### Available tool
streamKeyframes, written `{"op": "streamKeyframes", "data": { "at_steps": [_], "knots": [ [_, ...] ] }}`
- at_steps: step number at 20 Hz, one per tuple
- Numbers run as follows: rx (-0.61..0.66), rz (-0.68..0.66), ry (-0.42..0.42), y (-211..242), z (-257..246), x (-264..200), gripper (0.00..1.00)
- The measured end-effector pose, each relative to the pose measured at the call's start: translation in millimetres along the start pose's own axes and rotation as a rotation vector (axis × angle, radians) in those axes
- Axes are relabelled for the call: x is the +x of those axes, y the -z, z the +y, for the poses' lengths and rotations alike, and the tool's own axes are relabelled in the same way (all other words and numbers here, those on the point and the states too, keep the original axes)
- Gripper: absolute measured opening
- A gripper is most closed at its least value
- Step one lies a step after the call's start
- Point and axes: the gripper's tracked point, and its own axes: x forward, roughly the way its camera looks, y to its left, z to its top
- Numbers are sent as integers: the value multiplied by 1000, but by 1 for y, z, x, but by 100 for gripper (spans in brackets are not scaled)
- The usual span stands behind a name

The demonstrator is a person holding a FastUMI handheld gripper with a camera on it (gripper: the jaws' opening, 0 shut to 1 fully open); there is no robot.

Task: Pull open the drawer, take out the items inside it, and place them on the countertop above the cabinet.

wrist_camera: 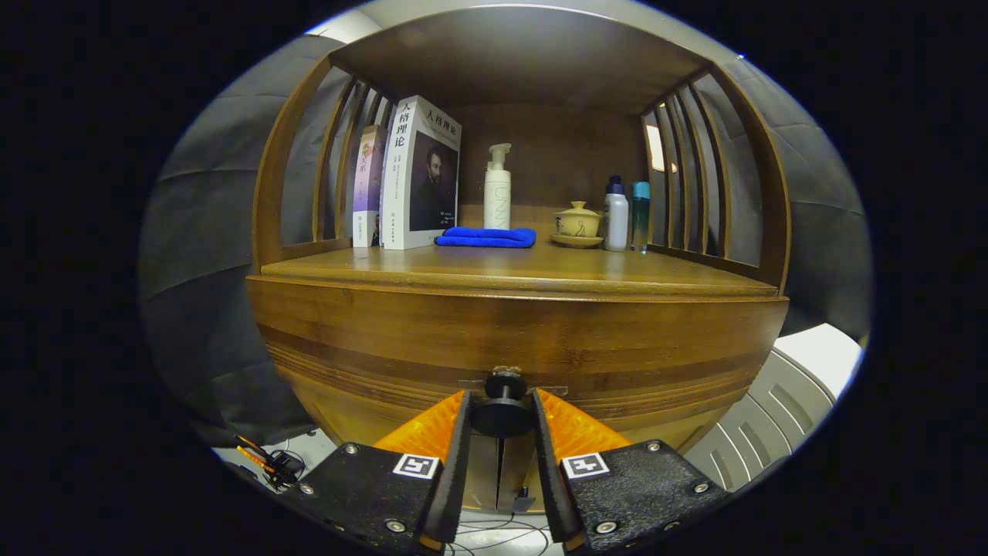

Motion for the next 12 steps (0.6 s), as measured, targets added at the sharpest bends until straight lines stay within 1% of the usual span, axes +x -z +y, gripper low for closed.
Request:
{"op": "streamKeyframes", "data": {
  "at_steps": [6, 12],
  "knots": [
    [-9, 56, 24, 5, 0, -24, 43],
    [-20, 81, 73, 11, 2, -57, 43]
  ]
}}
